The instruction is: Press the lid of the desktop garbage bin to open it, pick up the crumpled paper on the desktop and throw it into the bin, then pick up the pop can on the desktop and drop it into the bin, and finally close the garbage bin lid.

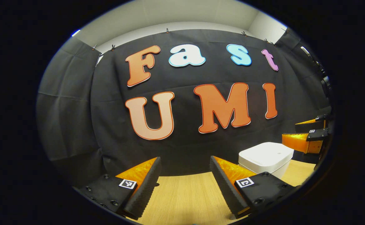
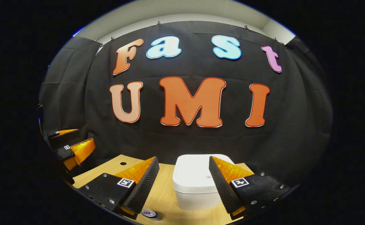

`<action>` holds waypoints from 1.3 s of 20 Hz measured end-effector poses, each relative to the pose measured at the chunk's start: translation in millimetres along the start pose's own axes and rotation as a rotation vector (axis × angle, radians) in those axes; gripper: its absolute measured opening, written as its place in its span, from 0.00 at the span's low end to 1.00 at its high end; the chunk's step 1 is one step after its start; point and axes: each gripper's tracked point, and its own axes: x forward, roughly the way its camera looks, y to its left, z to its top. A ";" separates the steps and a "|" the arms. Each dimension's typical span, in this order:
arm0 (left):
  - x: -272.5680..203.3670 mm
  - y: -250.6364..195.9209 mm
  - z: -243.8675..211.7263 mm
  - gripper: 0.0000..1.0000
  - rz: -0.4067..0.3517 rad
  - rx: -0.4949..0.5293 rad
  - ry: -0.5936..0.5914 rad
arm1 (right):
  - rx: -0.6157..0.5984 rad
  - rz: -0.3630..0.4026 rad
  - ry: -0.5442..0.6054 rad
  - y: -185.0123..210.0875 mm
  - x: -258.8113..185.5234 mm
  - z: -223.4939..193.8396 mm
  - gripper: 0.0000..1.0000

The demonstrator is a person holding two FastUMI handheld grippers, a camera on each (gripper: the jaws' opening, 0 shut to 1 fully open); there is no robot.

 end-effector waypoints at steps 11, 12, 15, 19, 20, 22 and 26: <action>-7.0 14.2 -8.5 0.99 -0.087 0.017 -0.006 | -0.032 -0.123 0.004 -23.2 -3.9 7.5 0.66; -7.9 14.5 -8.8 1.00 -0.092 0.020 -0.004 | -0.036 -0.123 0.010 -23.9 -1.7 5.7 0.61; -12.8 18.6 -9.9 0.99 -0.082 0.029 -0.001 | -0.044 -0.129 0.022 -30.5 2.4 5.1 0.35; -16.4 19.9 -15.2 0.99 -0.014 0.012 0.028 | -0.022 -0.070 0.086 -34.1 18.9 -11.0 0.17; -18.2 16.1 -18.5 0.99 -0.007 -0.001 0.038 | -0.028 -0.068 0.095 -40.4 23.0 -11.9 0.16; -19.0 9.6 -24.2 0.99 0.001 -0.014 0.067 | -0.037 -0.062 0.109 -48.8 32.2 -17.9 0.11; -19.5 13.7 -29.3 0.99 0.056 -0.003 0.096 | -0.028 -0.044 0.176 -63.5 52.1 -38.8 0.02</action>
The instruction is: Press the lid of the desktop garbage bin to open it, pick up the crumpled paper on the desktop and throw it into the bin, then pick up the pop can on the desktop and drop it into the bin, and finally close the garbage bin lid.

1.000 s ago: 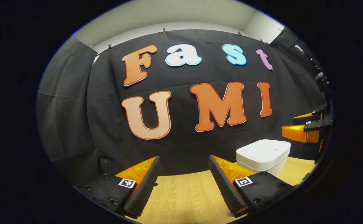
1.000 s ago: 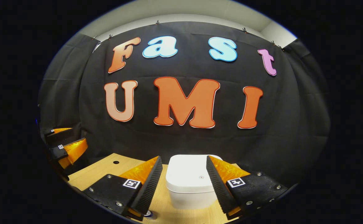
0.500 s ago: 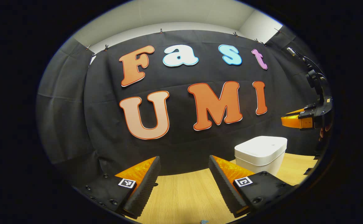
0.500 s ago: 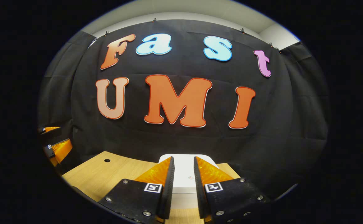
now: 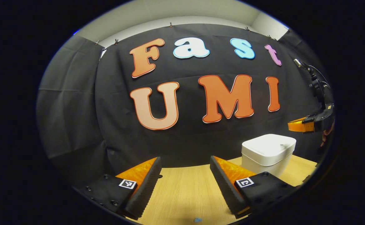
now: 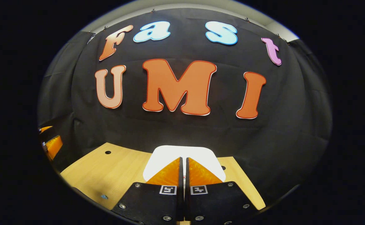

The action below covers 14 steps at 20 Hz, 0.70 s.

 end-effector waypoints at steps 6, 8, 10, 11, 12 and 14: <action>-0.8 2.7 -5.8 0.99 0.061 0.013 0.034 | 0.013 0.061 0.102 3.1 27.0 -26.1 0.01; -0.8 5.9 -6.6 0.99 0.080 0.019 0.039 | 0.003 0.074 0.133 4.6 32.2 -35.4 0.01; -0.5 9.0 -7.0 0.99 0.098 0.025 0.041 | 0.002 0.084 0.155 5.7 34.7 -43.8 0.01; 0.6 10.4 -6.8 0.99 0.107 0.029 0.043 | 0.005 0.085 0.164 5.4 35.4 -46.6 0.01; 1.3 11.8 -8.9 1.00 0.114 0.033 0.044 | 0.006 0.093 0.177 5.8 36.6 -51.3 0.01; 3.1 13.8 -10.4 0.99 0.125 0.037 0.050 | 0.009 0.098 0.187 4.0 38.4 -53.7 0.01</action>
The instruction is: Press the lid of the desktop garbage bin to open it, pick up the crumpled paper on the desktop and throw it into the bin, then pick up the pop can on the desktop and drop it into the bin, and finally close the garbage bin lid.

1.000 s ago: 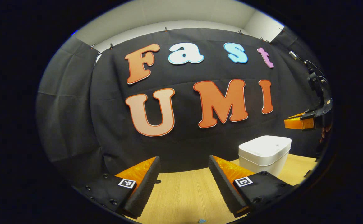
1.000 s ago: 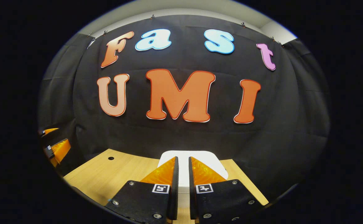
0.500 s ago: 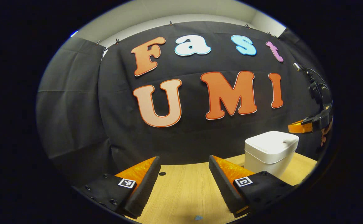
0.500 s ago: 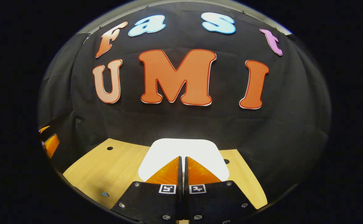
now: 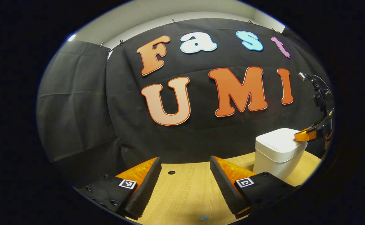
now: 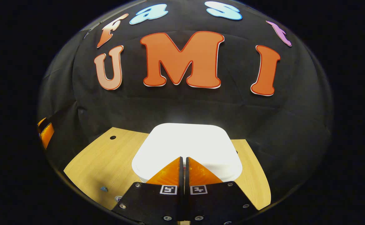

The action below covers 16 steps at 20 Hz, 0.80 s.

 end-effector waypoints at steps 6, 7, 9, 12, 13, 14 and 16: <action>5.2 -3.9 -11.1 0.99 0.014 0.008 0.038 | 0.016 0.012 0.038 1.0 0.6 -8.2 0.01; 5.9 -4.6 -13.0 1.00 0.017 0.010 0.041 | 0.006 0.012 0.052 1.8 0.0 -8.1 0.01; 7.8 -9.0 -10.0 1.00 0.013 0.014 0.038 | -0.023 0.019 0.045 1.7 -2.5 -5.0 0.01; 9.8 -20.9 -8.5 0.99 0.005 0.018 0.042 | -0.057 0.030 0.003 2.1 -5.4 3.4 0.01; 9.7 -23.0 -7.5 0.99 0.006 0.020 0.042 | -0.062 0.033 -0.004 1.9 -4.3 6.4 0.01; 8.0 -23.8 -8.9 0.99 0.009 0.023 0.041 | -0.067 0.041 -0.001 1.9 -4.6 4.4 0.01; 6.2 -26.0 -11.1 1.00 0.019 0.028 0.048 | -0.074 0.063 -0.016 3.0 -8.8 7.0 0.01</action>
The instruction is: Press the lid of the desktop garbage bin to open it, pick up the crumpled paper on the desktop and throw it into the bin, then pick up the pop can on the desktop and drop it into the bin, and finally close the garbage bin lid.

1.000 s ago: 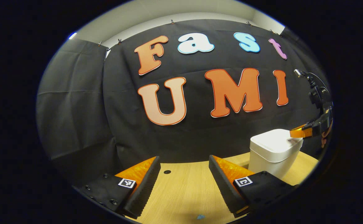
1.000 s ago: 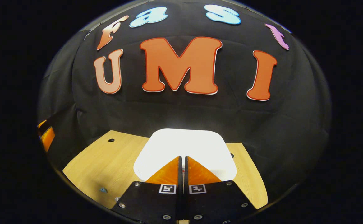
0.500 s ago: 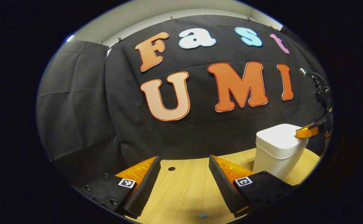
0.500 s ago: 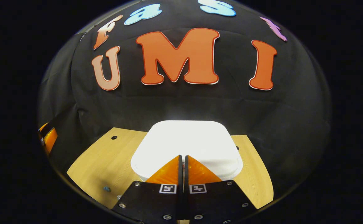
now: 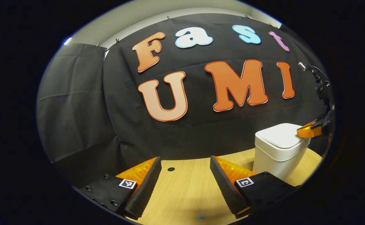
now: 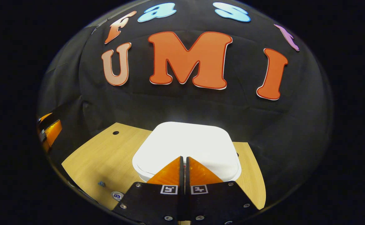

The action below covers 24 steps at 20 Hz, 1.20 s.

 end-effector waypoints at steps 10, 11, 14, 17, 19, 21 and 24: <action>-11.6 0.9 -40.5 0.99 0.030 -0.030 0.095 | -0.005 0.115 -0.200 14.0 -29.5 48.4 0.01; -10.3 2.2 -45.2 0.99 0.025 -0.036 0.108 | 0.002 0.126 -0.209 17.4 -32.5 49.8 0.01; -5.1 2.5 -60.4 0.99 -0.017 -0.041 0.144 | 0.034 0.126 -0.225 25.1 -38.9 45.5 0.01; 2.0 2.8 -82.1 0.99 -0.069 -0.050 0.202 | 0.025 0.124 -0.203 36.0 -44.9 28.2 0.01; 5.4 1.1 -97.4 0.99 -0.111 -0.062 0.244 | 0.013 0.111 -0.175 42.0 -47.9 13.3 0.01; 9.9 -4.0 -119.1 0.99 -0.152 -0.061 0.295 | 0.007 0.096 -0.140 50.3 -49.9 -1.2 0.01; 10.5 -11.7 -148.3 0.91 -0.219 -0.065 0.367 | 0.010 0.115 -0.082 72.1 -55.1 -26.2 0.05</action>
